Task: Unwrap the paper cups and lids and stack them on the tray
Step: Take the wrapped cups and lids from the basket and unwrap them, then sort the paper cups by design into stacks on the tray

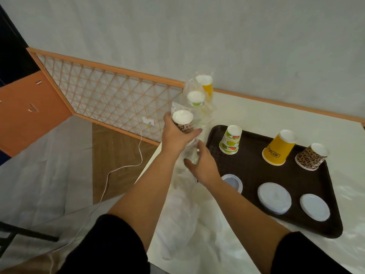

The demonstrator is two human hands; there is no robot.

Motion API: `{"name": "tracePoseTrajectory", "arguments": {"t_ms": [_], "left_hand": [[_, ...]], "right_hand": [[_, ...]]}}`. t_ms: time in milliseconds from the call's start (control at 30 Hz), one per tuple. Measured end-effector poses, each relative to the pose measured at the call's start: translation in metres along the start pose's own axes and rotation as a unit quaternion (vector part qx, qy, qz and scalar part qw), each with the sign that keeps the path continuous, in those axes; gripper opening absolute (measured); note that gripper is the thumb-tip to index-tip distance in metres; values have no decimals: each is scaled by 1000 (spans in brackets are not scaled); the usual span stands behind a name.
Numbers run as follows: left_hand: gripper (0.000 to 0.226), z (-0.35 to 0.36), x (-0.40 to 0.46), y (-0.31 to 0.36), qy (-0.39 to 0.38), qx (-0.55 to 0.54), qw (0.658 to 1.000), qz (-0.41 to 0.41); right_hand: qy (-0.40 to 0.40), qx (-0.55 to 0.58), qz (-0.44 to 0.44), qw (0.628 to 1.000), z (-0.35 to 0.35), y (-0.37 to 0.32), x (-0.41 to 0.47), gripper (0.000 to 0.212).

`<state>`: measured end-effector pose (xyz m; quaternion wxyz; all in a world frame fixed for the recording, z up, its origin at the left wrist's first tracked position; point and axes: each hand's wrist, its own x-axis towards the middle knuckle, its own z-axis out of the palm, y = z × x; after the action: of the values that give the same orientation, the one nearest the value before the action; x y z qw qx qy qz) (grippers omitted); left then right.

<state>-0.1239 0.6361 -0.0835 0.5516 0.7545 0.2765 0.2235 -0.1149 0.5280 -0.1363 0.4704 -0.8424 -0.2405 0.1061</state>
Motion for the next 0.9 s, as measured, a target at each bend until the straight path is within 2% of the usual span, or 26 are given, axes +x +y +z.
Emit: {"name": "tracePoseTrajectory", "arguments": {"t_ms": [167, 333, 467, 600, 700, 767, 833, 867, 900], "left_hand": [[68, 6, -3, -7, 56, 5, 998, -7], [61, -12, -22, 11, 92, -60, 994, -3], [61, -34, -51, 46, 100, -189, 977, 10], [44, -43, -93, 93, 65, -281, 956, 56], [52, -32, -125, 120, 20, -351, 935, 43], [52, -14, -142, 124, -24, -392, 919, 16], [56, 7, -157, 120, -67, -417, 906, -4], [54, 17, -164, 113, -89, -421, 903, -8], [46, 27, -170, 106, -116, -420, 900, -11]], "right_hand": [[-13, 39, 3, 999, -4, 1, -6, 73], [-25, 82, -14, 996, -16, -1, -13, 65], [-26, 119, -2, 993, -39, -6, -26, 60], [-10, 257, 40, 966, -78, -10, -44, 56], [-14, 379, 106, 919, -116, -1, -60, 72], [-35, 520, 144, 841, -142, 8, -74, 79], [-11, 633, 170, 755, -169, 18, -89, 68], [17, 653, 173, 737, -183, 23, -96, 61], [44, 652, 166, 738, -197, 29, -104, 58]]}}
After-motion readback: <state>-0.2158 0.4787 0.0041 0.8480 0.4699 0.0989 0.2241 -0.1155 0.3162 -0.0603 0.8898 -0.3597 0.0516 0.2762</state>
